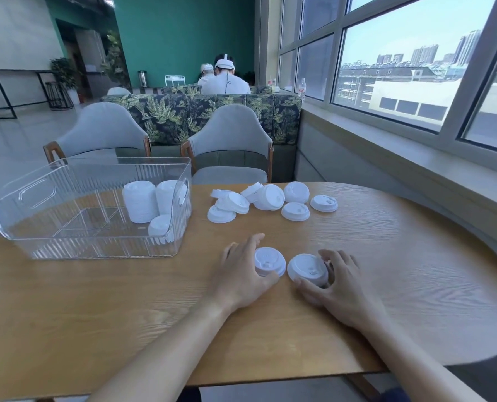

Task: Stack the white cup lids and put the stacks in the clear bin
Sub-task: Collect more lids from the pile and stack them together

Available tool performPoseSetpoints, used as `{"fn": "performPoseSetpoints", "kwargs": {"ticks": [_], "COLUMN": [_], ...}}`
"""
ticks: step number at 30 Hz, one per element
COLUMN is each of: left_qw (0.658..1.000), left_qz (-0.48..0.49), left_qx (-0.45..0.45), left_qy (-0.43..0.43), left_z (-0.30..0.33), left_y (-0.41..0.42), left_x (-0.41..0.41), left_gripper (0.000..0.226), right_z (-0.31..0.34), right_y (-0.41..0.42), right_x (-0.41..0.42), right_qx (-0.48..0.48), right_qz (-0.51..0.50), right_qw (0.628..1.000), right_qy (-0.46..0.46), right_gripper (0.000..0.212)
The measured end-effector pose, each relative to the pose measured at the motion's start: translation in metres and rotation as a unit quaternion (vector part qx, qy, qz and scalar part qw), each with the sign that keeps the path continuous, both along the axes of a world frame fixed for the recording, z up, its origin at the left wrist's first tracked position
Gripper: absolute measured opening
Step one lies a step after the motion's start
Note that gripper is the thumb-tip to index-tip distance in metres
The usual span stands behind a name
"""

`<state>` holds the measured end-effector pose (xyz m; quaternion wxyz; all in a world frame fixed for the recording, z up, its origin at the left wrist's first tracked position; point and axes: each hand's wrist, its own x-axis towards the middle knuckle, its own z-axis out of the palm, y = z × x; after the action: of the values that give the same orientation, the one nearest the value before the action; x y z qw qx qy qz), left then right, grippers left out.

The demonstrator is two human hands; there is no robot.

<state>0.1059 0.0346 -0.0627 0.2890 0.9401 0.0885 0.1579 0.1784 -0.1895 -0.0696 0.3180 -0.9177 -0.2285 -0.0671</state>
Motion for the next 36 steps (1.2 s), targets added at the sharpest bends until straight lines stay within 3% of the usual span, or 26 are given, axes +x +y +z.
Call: {"fn": "performPoseSetpoints", "kwargs": {"ticks": [3,9,14,18,27,33,36], "left_qw": [0.997,0.997,0.999,0.993,0.986,0.986,0.989], "left_qz": [0.034,0.035,0.031,0.030,-0.019,-0.052,-0.056], "left_qx": [0.061,0.062,-0.012,-0.110,-0.153,-0.150,-0.128], "left_qy": [-0.021,-0.014,-0.014,-0.034,-0.055,-0.045,-0.042], "left_z": [-0.003,-0.001,0.001,0.001,-0.001,-0.003,-0.002], "left_y": [-0.001,-0.001,0.000,0.004,-0.012,-0.032,-0.036], "left_x": [0.001,0.001,-0.002,0.003,0.014,0.022,0.023], "left_gripper": [0.074,0.071,0.079,0.089,0.086,0.081,0.069], "right_z": [0.000,0.002,0.004,0.005,0.005,-0.002,-0.005], "right_y": [-0.002,-0.003,-0.001,0.000,0.000,-0.003,-0.002], "right_x": [0.000,0.000,-0.001,-0.003,-0.003,0.005,0.009], "right_qx": [-0.008,-0.006,-0.008,-0.009,-0.005,0.067,0.119], "right_qz": [0.010,0.023,0.022,0.022,0.024,0.007,-0.009], "right_qw": [1.000,1.000,1.000,1.000,1.000,0.998,0.992], "right_qy": [-0.009,-0.008,-0.005,-0.004,-0.011,0.016,0.036], "right_gripper": [0.083,0.072,0.078,0.070,0.060,0.026,0.020]}}
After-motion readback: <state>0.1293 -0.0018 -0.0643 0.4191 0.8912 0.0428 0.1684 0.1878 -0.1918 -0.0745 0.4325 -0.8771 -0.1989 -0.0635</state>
